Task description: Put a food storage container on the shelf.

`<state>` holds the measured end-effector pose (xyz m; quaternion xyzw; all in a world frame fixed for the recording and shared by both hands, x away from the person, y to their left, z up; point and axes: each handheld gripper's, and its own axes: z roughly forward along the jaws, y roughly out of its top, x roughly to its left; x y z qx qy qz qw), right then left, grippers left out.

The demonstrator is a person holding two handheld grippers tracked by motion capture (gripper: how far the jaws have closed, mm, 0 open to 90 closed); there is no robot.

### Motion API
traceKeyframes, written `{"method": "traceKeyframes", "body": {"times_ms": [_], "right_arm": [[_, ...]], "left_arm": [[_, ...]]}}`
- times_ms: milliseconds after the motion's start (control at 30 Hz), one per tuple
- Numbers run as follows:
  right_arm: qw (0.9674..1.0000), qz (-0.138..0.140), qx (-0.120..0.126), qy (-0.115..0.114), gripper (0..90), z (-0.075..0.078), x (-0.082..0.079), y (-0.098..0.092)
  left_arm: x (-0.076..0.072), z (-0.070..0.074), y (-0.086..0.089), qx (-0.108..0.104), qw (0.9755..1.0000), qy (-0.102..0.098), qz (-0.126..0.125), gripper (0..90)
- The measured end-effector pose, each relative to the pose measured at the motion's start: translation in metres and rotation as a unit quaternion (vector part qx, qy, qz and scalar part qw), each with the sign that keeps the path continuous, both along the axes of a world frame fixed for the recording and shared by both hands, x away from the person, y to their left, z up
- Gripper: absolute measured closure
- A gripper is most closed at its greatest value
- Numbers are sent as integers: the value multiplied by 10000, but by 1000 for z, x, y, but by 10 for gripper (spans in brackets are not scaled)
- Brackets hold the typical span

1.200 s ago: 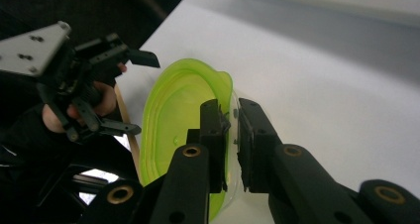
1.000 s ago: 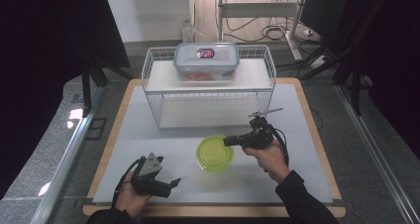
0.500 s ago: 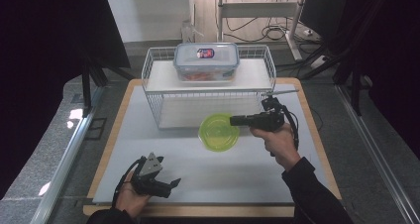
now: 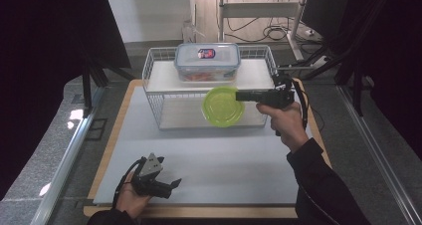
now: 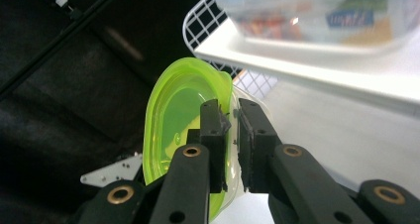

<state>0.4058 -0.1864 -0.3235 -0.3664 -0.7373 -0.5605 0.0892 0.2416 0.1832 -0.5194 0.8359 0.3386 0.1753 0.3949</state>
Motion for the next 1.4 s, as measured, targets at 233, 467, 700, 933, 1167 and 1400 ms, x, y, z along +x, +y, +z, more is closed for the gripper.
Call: {"method": "traceKeyframes", "body": {"times_ms": [233,467,700,933,1167,1400], "right_arm": [[9998,-140,110,-84,826,22,11,2],[9992,-307,159,-203,827,45,23,6],[9983,-462,231,-287,827,63,34,12],[9969,-676,206,-354,827,79,49,22],[9955,-867,179,-337,827,84,64,28],[9937,-1072,179,-258,826,85,84,43]], "left_arm": [[0,0,0,-48,10000,5,14,55],[-1,1,1,-69,10000,-17,30,55],[-1,1,1,-92,9999,-27,38,55],[-1,0,1,-117,9999,-3,28,56],[0,0,1,-139,9999,11,21,58],[-1,0,1,-152,9999,25,-4,59]]}}
